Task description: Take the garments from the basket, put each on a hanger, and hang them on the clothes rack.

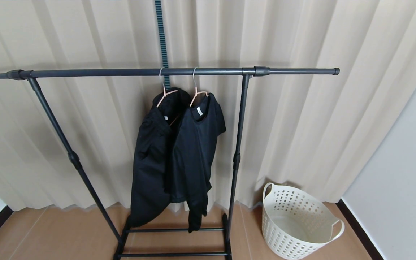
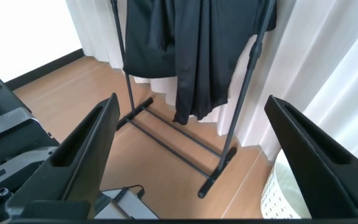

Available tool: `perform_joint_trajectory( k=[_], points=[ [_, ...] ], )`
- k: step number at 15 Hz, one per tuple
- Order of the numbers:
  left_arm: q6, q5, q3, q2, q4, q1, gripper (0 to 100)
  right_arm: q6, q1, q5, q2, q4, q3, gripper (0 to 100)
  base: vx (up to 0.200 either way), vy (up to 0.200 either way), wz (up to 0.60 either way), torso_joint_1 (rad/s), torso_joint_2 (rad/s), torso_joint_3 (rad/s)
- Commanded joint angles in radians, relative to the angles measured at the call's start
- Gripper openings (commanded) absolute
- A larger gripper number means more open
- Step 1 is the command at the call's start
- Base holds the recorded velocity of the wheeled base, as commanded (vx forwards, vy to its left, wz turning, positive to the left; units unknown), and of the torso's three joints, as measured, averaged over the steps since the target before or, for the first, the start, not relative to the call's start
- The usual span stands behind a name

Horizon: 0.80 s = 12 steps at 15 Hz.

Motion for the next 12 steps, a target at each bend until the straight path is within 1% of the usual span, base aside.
perform_joint_trajectory(
  k=[1,2,3,5,6,7,8,9,10,11,12],
  points=[
    [-0.002,-0.022,0.0,-0.004,-0.003,-0.005,100,0.0,0.002,-0.001,-0.069,0.0,0.027,100,0.0,0.0,0.0,0.0,0.0,0.0],
    [-0.002,-0.033,0.0,-0.032,-0.001,-0.058,100,0.004,-0.019,-0.001,-0.08,0.0,0.027,100,0.0,0.0,0.0,0.0,0.0,0.0],
    [-0.002,-0.039,0.0,-0.046,-0.001,-0.083,100,0.007,-0.045,-0.002,-0.101,0.002,0.027,100,0.0,0.0,0.0,0.0,0.0,0.0],
    [-0.001,-0.041,0.0,-0.064,-0.003,-0.075,100,0.001,-0.078,-0.008,-0.161,0.0,0.028,100,0.0,0.0,0.0,0.0,0.0,0.0],
    [-0.002,-0.039,0.0,-0.083,-0.005,-0.066,100,-0.016,-0.078,-0.054,-0.161,-0.004,0.03,100,0.0,0.0,0.0,0.0,0.0,0.0],
    [-0.001,-0.039,0.0,-0.083,-0.005,-0.065,100,-0.02,-0.078,-0.149,-0.161,-0.007,0.034,100,0.0,0.0,0.0,0.0,0.0,0.0],
    [-0.001,-0.039,0.0,-0.084,-0.005,-0.065,100,-0.037,-0.078,-0.28,-0.161,-0.02,0.045,100,0.0,0.0,0.0,0.0,0.0,0.0],
    [-0.002,-0.039,0.0,-0.084,-0.005,-0.065,100,-0.074,-0.078,-0.37,-0.161,-0.024,0.05,100,0.0,0.0,0.0,0.0,0.0,0.0],
    [-0.002,-0.038,0.0,-0.086,-0.005,-0.065,100,-0.101,-0.078,-0.522,-0.161,-0.046,0.05,100,0.0,0.0,0.0,0.0,0.0,0.0],
    [-0.002,-0.038,0.0,-0.086,-0.005,-0.065,100,-0.074,-0.078,-0.565,-0.161,-0.056,0.05,100,0.0,0.0,0.0,0.0,0.0,0.0],
    [-0.002,-0.038,0.0,-0.086,-0.005,-0.065,100,-0.051,-0.078,-0.562,-0.161,-0.056,0.05,100,0.0,0.0,0.0,0.0,0.0,0.0]
  ],
)
